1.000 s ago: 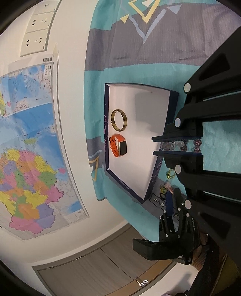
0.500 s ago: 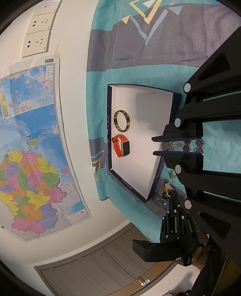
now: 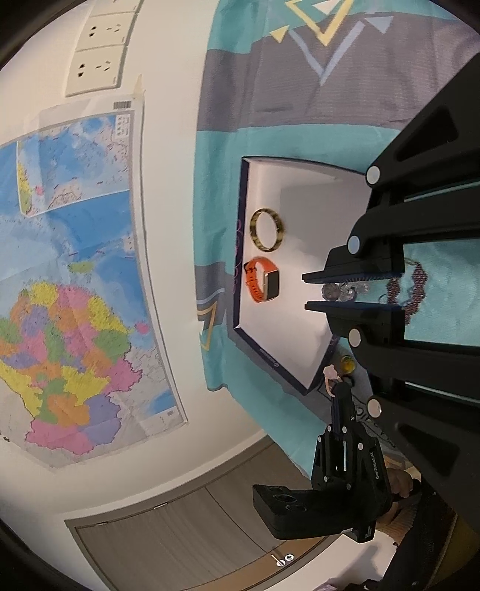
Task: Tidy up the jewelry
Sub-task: 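Lower the pink charm and clear bead bracelet into the box and release both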
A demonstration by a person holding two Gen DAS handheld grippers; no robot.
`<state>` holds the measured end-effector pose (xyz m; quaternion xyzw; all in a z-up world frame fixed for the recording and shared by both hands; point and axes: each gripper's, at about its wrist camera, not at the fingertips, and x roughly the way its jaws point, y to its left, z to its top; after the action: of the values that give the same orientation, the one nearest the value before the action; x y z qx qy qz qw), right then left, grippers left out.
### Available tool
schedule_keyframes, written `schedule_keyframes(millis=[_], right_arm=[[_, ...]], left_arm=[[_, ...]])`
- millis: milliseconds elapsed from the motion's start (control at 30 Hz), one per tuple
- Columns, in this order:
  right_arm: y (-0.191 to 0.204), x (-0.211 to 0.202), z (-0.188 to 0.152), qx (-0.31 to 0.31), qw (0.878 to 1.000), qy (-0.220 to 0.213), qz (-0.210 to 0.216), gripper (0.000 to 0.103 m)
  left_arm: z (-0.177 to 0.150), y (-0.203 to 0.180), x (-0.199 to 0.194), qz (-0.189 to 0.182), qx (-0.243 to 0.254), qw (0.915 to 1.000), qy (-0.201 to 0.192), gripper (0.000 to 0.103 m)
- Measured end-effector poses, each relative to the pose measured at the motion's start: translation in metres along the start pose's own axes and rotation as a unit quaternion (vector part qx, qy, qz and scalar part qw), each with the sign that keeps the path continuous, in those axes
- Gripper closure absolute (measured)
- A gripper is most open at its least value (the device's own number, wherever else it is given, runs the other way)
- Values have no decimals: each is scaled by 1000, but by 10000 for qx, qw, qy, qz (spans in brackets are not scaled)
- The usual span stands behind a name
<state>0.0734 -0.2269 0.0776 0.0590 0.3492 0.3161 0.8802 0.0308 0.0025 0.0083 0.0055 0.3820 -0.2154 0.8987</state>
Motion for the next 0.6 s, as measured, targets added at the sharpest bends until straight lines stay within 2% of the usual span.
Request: schedule_keyframes(millis=[600], right_arm=[[-9, 41, 38, 47, 10000, -22, -46, 95]], left_arm=[[38, 20, 25, 140, -84, 9999, -5, 99]])
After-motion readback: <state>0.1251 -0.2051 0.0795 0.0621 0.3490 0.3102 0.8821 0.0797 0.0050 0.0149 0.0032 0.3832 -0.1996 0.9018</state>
